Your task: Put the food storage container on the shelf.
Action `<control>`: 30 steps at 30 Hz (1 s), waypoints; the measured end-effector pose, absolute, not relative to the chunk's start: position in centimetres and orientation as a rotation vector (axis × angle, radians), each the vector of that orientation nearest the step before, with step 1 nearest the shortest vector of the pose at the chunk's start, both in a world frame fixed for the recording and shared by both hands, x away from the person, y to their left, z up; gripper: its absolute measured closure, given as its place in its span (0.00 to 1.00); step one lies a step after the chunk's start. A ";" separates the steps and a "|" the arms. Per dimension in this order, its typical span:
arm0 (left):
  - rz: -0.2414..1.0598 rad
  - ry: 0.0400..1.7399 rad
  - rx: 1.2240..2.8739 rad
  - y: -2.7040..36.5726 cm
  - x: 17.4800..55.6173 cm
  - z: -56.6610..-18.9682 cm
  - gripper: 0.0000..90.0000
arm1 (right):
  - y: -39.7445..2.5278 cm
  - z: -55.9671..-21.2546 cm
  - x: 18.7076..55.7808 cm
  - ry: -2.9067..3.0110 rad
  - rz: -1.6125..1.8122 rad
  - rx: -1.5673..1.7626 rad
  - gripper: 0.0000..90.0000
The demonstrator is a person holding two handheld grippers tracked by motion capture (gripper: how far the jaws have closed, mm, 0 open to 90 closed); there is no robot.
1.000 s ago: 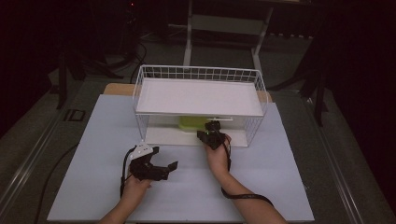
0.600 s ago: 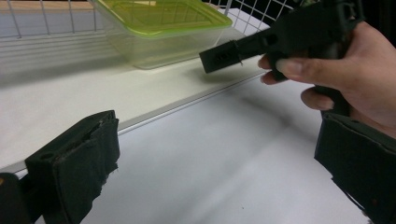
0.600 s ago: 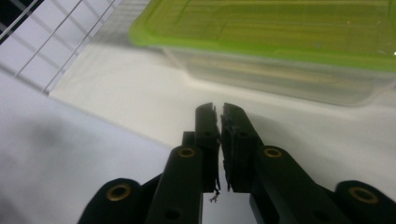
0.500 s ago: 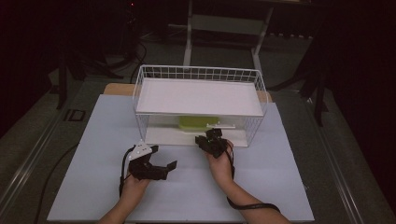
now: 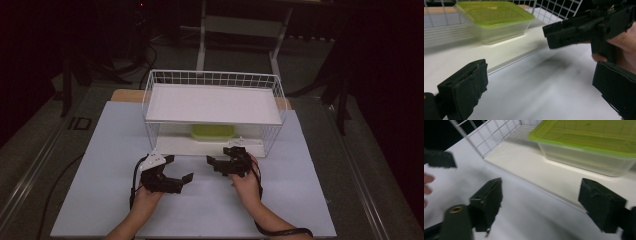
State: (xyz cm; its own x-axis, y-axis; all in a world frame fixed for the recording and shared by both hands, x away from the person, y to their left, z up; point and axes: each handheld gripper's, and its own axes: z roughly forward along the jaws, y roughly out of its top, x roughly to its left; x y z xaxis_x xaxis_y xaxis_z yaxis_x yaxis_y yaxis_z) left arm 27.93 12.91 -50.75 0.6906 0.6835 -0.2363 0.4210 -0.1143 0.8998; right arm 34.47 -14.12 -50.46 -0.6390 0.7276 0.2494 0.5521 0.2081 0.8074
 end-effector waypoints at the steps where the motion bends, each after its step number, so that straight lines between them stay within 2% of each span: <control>1: 0.288 0.879 1.750 12.9 27.9 -50.6 0.01 | -14.2 -50.4 34.4 2.292 1.409 1.231 0.20; 11: 0.262 0.746 1.765 13.5 27.0 -48.1 0.01 | -15.2 -48.9 32.5 2.308 1.414 1.176 0.20; 21: 0.275 0.826 1.775 15.0 26.0 -48.3 0.01 | -17.1 -48.2 30.5 2.334 1.424 1.131 0.20; 30: 0.227 0.793 1.792 16.2 24.7 -48.4 0.01 | -19.6 -47.5 28.6 2.299 1.461 1.105 0.20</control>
